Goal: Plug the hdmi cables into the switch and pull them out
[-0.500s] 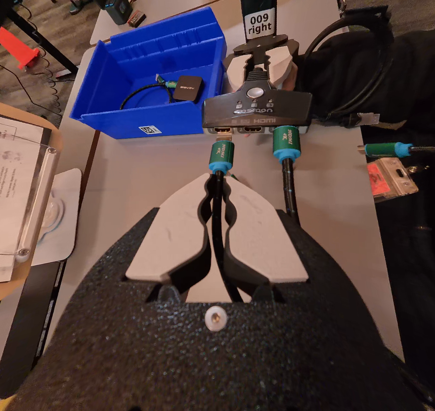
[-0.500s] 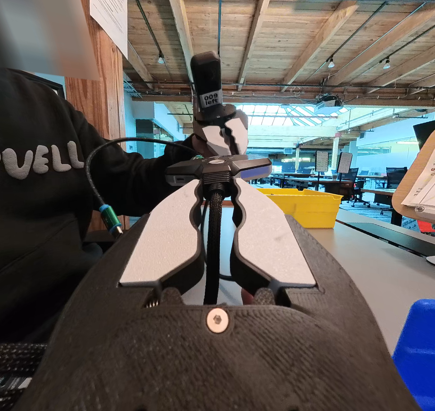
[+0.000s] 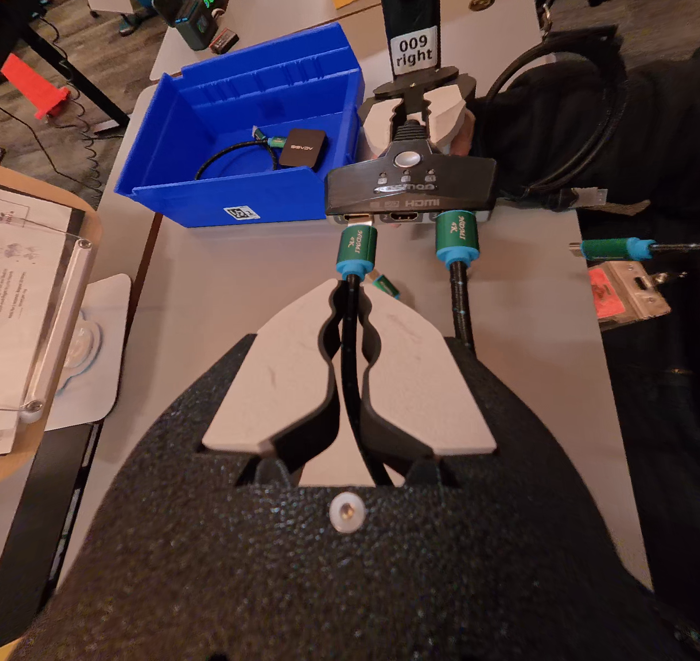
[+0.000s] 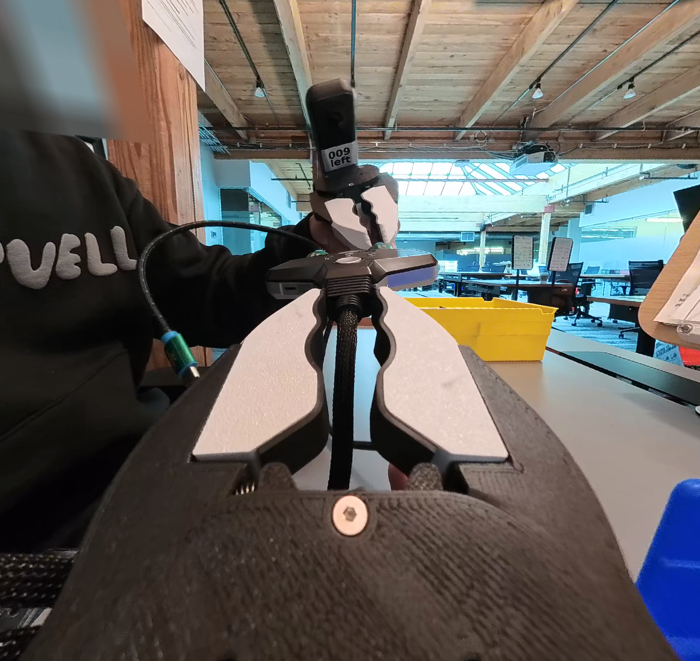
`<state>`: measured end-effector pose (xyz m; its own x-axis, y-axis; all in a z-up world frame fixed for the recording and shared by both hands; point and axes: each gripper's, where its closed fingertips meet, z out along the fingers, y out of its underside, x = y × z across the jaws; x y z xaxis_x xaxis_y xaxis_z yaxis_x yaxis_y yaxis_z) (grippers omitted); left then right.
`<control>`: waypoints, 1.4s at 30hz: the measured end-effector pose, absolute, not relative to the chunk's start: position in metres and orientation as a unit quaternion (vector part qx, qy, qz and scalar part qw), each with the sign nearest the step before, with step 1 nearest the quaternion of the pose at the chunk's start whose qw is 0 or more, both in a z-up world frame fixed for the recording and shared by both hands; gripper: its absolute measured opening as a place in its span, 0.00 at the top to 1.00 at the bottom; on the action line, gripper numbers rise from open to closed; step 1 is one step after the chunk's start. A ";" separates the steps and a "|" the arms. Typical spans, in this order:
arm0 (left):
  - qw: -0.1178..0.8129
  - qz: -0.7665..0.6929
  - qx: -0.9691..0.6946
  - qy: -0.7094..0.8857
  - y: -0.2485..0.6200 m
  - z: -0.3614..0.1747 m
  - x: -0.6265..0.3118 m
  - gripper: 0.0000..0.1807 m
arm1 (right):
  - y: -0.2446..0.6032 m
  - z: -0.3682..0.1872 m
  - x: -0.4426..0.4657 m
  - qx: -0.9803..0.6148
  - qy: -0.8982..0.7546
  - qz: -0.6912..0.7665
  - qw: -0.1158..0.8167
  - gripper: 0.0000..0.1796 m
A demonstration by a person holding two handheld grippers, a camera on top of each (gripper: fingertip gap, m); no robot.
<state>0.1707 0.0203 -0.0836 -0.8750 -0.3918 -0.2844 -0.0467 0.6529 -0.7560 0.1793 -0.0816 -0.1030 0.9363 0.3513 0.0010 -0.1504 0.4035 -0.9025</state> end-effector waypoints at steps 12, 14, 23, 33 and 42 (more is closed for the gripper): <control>0.236 -0.383 -0.116 0.885 0.023 -0.086 0.170 0.97 | -0.078 -0.108 0.178 -0.540 -0.095 0.157 0.821 0.87; 0.225 -0.395 -0.116 0.883 0.021 -0.087 0.169 0.96 | -0.078 -0.107 0.177 -0.536 -0.097 0.161 0.823 0.87; 0.193 -0.501 -0.127 0.834 0.015 -0.082 0.167 0.97 | -0.082 -0.101 0.176 -0.517 -0.103 0.155 0.835 0.87; 0.161 -0.553 -0.128 0.807 0.009 -0.082 0.165 0.93 | -0.082 -0.101 0.174 -0.515 -0.109 0.155 0.836 0.87; 0.133 -0.552 -0.165 0.806 0.010 -0.088 0.168 0.94 | -0.080 -0.102 0.174 -0.519 -0.109 0.149 0.835 0.87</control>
<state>0.1682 0.0096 -0.0879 -0.9100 -0.4134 -0.0315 -0.1199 0.3352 -0.9345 0.1741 -0.0803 -0.1021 0.9318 0.3618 0.0279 -0.1353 0.4179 -0.8984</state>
